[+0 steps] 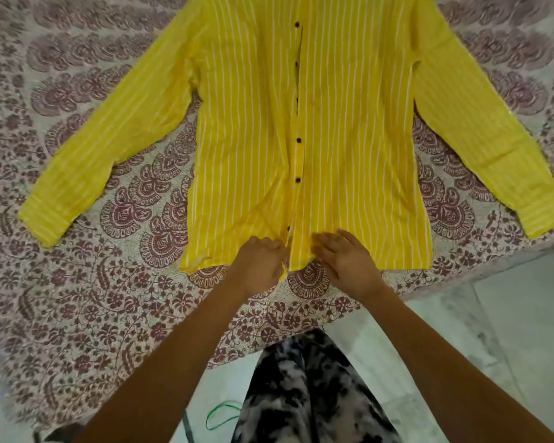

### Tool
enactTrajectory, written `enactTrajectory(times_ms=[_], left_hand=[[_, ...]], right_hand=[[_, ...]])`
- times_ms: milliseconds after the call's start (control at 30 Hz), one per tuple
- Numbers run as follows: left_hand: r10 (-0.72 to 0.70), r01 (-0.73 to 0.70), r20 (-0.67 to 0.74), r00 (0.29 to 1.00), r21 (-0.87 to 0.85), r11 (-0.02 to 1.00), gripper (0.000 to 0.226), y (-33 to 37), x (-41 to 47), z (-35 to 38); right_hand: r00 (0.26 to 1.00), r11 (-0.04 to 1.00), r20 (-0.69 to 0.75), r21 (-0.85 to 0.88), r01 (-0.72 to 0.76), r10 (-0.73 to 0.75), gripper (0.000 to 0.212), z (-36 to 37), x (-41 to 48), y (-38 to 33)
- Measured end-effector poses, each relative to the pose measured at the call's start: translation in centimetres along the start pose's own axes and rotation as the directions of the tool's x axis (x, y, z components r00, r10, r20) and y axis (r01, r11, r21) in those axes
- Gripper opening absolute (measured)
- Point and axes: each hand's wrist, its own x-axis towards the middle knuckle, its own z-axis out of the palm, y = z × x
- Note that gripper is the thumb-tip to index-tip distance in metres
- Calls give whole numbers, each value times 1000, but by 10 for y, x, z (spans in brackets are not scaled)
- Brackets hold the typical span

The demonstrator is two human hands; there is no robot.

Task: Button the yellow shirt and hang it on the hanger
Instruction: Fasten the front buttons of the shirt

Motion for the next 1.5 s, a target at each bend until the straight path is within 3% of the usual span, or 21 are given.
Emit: enactTrajectory(times_ms=[67,133,200,300,400,533,600,700,767,833,1000,1100,1267,1500], left_hand=[[-109,108,231,967,20,994,45,5,-1,8],[-124,141,334,934,-26,990,56,9,-3,8],[-140,191,295,945,-152,970,51,7,-3,4],[-271,287,95,958,-344,894,35,-2,3,-3],[-439,318,-112,892,-534,783,22,-4,20,-4],[-531,327,-118,839,-671,665,18,-1,51,1],[-498,316,-98,862,-665,677,24,1,63,3],[-381,331,-11,924,-473,816,37,5,76,8],[-345,333,14,939,-295,896,30,6,78,11],[-352,342,4,936,-245,907,19,3,77,12],[-419,344,-77,905,-446,826,9,-8,67,12],[-514,364,-158,843,-537,762,9,-15,61,12],[-575,351,-174,799,-642,682,11,-12,56,14],[-608,337,-143,781,-723,603,12,-3,75,7]], right_hand=[[994,998,97,-53,-45,50,27,4,-3,3],[977,994,188,-51,-92,100,27,10,-6,4],[966,990,219,-5,-140,137,19,13,-4,4],[953,965,187,69,-253,237,19,10,5,-1],[920,900,189,214,-379,342,25,5,21,-8],[814,770,300,278,-574,498,33,11,45,-14],[764,723,349,268,-636,543,45,14,51,-17],[746,756,358,147,-638,561,62,19,55,-23],[753,776,335,91,-624,566,62,22,55,-27],[753,773,316,84,-628,577,55,23,54,-29],[755,717,203,236,-655,623,29,21,52,-24],[748,680,172,324,-658,641,30,21,52,-14],[786,733,156,290,-615,598,34,25,57,-14],[668,548,160,451,-705,727,23,24,77,-8]])
